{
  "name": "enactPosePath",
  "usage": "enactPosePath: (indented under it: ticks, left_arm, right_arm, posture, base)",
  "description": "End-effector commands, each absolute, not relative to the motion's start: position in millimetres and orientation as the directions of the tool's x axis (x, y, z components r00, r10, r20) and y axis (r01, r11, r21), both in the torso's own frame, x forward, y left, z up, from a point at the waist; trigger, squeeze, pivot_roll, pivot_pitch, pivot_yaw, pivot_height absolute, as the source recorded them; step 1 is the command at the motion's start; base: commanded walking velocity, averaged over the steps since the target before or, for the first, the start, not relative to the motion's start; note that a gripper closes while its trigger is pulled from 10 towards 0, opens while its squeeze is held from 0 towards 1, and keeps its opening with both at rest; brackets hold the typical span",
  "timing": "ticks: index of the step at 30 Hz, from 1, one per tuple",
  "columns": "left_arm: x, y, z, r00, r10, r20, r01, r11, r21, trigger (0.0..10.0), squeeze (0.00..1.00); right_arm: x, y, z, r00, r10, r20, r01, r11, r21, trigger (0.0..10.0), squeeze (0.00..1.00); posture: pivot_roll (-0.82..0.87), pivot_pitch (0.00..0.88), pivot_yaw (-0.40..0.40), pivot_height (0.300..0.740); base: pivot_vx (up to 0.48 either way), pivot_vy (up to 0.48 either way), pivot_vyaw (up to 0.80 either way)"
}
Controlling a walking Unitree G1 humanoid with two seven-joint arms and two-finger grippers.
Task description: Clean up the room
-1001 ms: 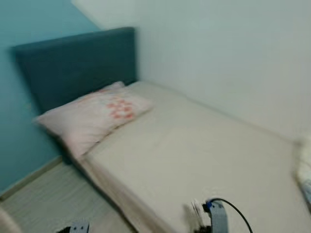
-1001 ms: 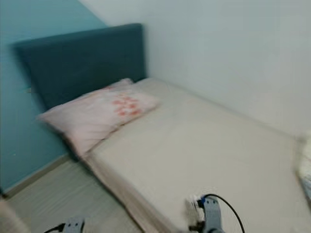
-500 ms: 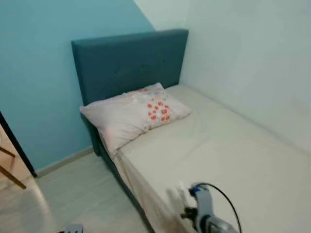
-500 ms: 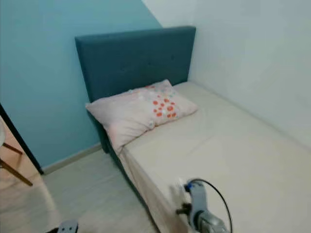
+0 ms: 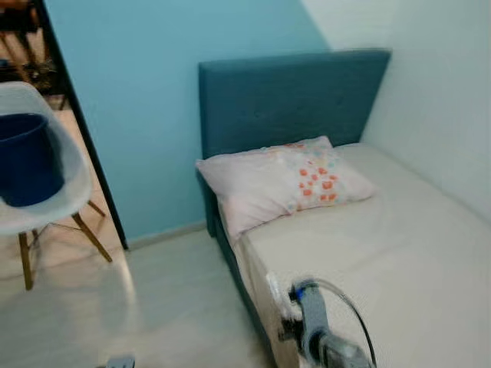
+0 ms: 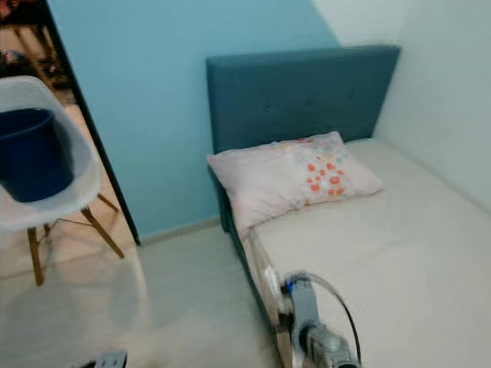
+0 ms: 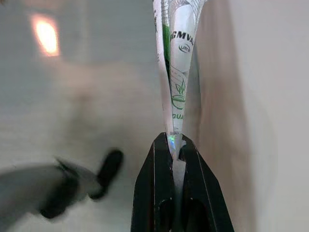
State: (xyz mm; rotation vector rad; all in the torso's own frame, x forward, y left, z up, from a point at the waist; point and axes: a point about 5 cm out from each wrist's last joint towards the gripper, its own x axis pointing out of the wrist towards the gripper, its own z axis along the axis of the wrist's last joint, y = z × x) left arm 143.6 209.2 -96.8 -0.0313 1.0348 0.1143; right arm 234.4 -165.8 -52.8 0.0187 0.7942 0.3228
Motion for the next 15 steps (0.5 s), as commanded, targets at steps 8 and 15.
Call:
enactPosePath:
  ticks: [8,15]
  left_arm:
    - [137.0,208.9,-99.3,0.487,0.067,-0.871,-0.096,0.995,0.022,10.0,0.0]
    - [136.9,206.6,-99.8,0.483,0.073,-0.872,-0.1,0.995,0.027,10.0,0.0]
  right_arm:
    - [237.8,-167.3,-50.3,0.666,0.289,-0.687,-0.261,0.954,0.147,10.0,0.0]
    - [241.7,-163.2,-47.7,0.673,0.304,-0.675,-0.279,0.949,0.148,10.0,0.0]
  posture:
    - [0.08,0.0,-0.076,0.74]
    - [0.09,0.0,-0.079,0.74]
  base:
    - [0.0,0.0,0.76]
    - [0.0,0.0,0.76]
